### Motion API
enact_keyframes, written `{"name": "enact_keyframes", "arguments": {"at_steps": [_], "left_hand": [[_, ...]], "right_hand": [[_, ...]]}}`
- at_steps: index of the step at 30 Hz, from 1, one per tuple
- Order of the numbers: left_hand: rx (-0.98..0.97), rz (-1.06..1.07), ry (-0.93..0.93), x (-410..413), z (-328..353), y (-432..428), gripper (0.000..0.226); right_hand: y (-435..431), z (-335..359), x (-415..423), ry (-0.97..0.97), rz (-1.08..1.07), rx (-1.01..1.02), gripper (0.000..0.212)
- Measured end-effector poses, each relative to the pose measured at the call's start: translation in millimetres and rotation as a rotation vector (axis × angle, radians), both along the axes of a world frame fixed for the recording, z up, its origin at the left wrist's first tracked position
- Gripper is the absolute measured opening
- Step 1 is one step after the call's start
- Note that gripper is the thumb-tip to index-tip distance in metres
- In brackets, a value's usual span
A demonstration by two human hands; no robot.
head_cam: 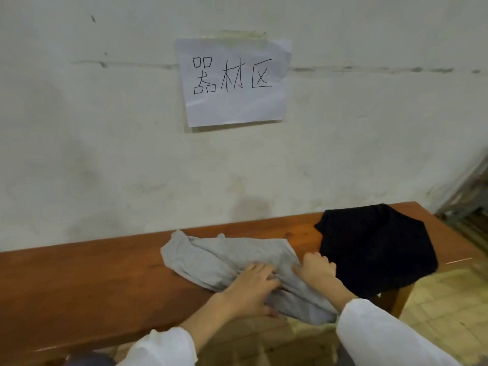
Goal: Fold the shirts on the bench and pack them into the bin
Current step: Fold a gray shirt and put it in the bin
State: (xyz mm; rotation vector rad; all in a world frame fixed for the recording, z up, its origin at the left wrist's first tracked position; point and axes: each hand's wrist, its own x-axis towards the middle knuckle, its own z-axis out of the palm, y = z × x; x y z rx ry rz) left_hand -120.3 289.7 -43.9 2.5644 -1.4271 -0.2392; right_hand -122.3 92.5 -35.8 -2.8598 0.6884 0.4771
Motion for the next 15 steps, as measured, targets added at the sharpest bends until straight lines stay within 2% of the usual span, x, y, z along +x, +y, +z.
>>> {"name": "enact_keyframes", "arguments": {"at_steps": [1, 2, 3, 4, 5, 7, 8, 9, 10, 12, 13, 15], "left_hand": [[0.046, 0.035, -0.047, -5, -12, -15, 0.044], [0.076, 0.157, -0.105, -3, -16, -28, 0.039], [0.114, 0.375, 0.088, -6, 2, -24, 0.033], [0.049, 0.563, 0.129, -5, 9, -22, 0.028], [-0.079, 0.6, 0.163, 1, -3, -25, 0.024], [-0.358, 0.435, 0.606, 16, 17, -20, 0.028], [-0.507, 0.481, 0.771, 19, 33, -12, 0.035], [-0.603, 0.572, 0.832, 27, 44, -3, 0.04], [-0.618, 0.652, 0.835, 35, 51, -5, 0.041], [-0.341, 0.689, 0.688, 47, 65, 5, 0.031], [-0.173, 0.629, 0.663, 48, 69, 9, 0.025], [0.048, 0.515, 0.772, 44, 72, 18, 0.014]], "right_hand": [[-2, 0, -5, -0.019, 0.029, 0.021, 0.028], [-1, 2, -8, -0.054, 0.05, 0.056, 0.025], [-3, 3, -12, -0.084, 0.054, 0.108, 0.025], [-4, 6, -13, -0.11, 0.056, 0.182, 0.026], [-7, 11, -13, -0.123, 0.044, 0.266, 0.027], [-13, 24, -15, -0.089, -0.043, 0.517, 0.032], [-14, 32, -15, -0.039, -0.118, 0.702, 0.033], [-14, 41, -15, 0.018, -0.185, 0.867, 0.034], [-12, 48, -13, 0.04, -0.217, 0.967, 0.035], [-2, 55, -10, -0.011, -0.204, 0.968, 0.029], [5, 56, -9, -0.02, -0.148, 0.887, 0.023], [17, 56, -12, 0.097, 0.046, 0.635, 0.022]]}}
